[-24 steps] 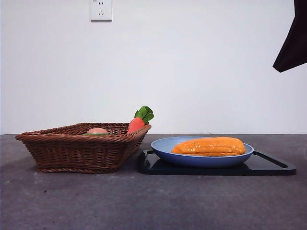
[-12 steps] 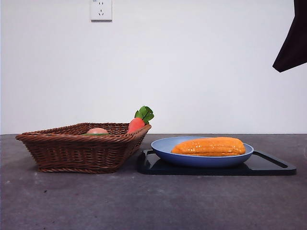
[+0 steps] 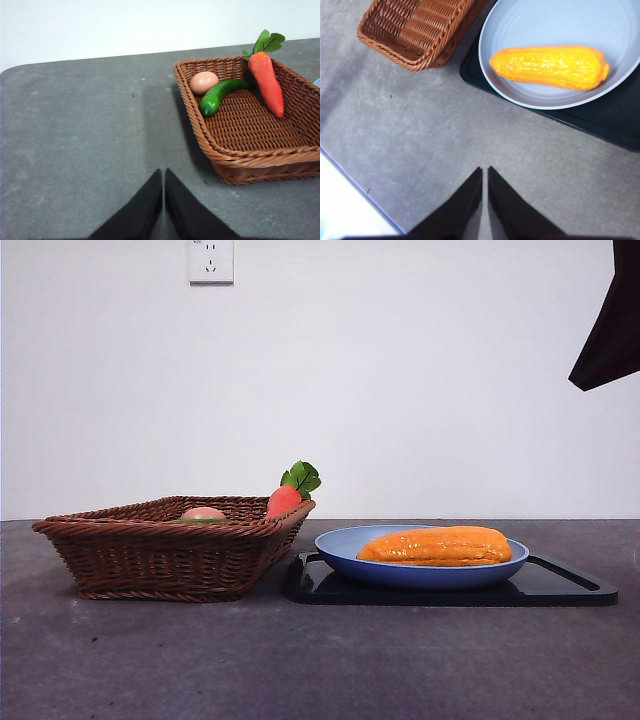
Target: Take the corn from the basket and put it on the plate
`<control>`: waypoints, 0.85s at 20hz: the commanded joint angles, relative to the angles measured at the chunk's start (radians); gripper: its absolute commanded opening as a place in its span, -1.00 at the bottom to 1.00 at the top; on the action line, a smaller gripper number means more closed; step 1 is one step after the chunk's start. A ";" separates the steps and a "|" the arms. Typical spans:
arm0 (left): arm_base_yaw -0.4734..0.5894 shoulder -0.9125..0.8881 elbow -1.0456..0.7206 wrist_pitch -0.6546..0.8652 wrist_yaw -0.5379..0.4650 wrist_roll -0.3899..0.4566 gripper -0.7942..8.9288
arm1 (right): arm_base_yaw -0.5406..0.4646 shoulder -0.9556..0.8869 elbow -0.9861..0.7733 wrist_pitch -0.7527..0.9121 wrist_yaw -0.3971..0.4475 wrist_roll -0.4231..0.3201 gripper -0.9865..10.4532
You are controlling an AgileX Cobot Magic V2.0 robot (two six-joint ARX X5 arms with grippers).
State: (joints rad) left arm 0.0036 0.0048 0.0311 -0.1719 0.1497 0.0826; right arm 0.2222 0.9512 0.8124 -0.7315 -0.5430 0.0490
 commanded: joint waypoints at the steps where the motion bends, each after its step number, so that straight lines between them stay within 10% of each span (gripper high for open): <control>1: 0.002 -0.001 -0.028 -0.003 -0.001 -0.010 -0.82 | 0.003 0.007 0.008 0.007 0.000 -0.005 -0.82; 9: 0.002 -0.001 -0.028 -0.003 -0.001 -0.010 -0.82 | -0.045 -0.075 0.006 0.029 0.037 -0.113 -0.82; 17: 0.002 -0.001 -0.028 -0.003 -0.001 -0.010 -0.82 | -0.237 -0.484 -0.272 0.397 0.083 -0.153 -0.82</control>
State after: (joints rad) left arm 0.0040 0.0048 0.0307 -0.1715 0.1497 0.0826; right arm -0.0154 0.4606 0.5426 -0.3439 -0.4587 -0.0940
